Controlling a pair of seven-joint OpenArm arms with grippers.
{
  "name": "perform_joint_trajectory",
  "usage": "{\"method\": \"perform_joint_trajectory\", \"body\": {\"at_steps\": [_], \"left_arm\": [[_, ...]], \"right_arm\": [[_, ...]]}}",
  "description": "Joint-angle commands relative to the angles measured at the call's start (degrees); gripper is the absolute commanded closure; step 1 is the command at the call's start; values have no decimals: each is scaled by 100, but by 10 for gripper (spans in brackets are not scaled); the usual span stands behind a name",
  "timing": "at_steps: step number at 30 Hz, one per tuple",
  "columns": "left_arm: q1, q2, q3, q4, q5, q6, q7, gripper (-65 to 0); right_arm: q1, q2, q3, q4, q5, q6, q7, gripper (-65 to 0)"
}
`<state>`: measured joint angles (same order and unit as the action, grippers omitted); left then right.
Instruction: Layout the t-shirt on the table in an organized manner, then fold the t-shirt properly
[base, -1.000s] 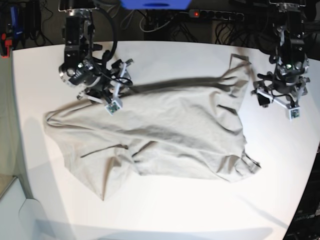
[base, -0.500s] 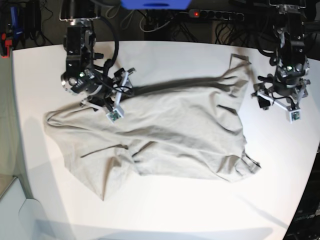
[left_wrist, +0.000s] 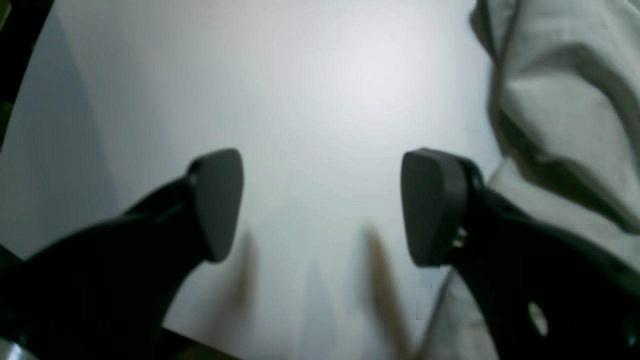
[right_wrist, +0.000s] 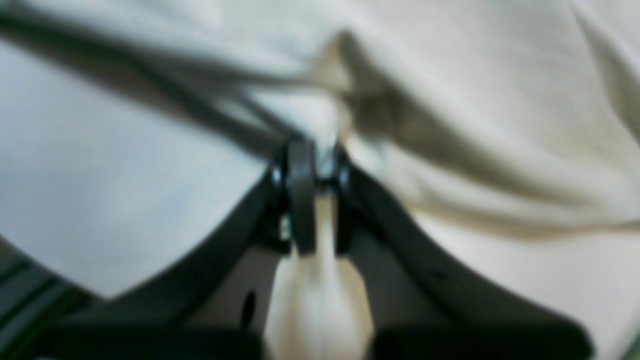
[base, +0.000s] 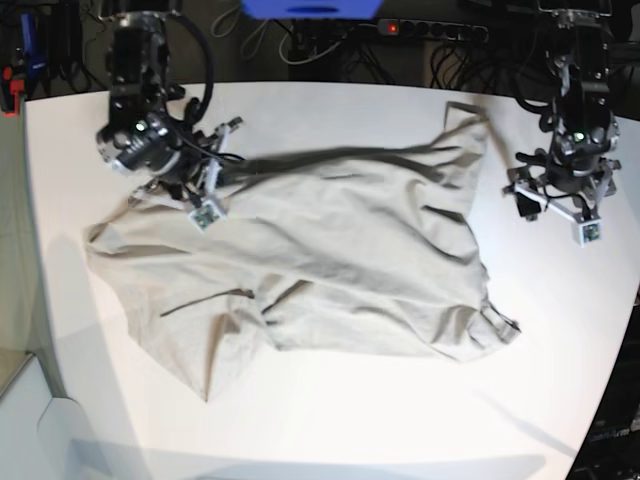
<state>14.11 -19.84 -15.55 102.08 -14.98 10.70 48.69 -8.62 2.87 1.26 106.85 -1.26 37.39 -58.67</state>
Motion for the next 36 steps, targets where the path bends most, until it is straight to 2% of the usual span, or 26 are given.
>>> {"method": "perform_joint_trajectory", "body": {"at_steps": [1, 3, 5, 12, 20, 28, 36], "left_arm": [[-44, -60, -40, 82, 43, -2, -91, -477], [-44, -60, -40, 82, 43, -2, -91, -477], [-53, -52, -40, 82, 43, -2, -91, -477], [-17, -69, -40, -15, 43, -2, -99, -477], [35, -69, -40, 38, 43, -2, -82, -477], [255, -60, -40, 38, 43, -2, -99, -477], [510, -69, -76, 222, 43, -2, -99, -476]], "right_arm": [[146, 7, 2, 476, 95, 64, 114, 0], [93, 16, -25, 1030, 104, 99, -36, 0], [199, 51, -86, 1065, 104, 261, -27, 0], [322, 77, -288, 1056, 104, 261, -18, 0], [1429, 77, -464, 819, 86, 261, -62, 0], [2502, 60, -482, -359, 86, 261, -18, 0], [3680, 51, -482, -2566, 86, 261, 158, 0]]}}
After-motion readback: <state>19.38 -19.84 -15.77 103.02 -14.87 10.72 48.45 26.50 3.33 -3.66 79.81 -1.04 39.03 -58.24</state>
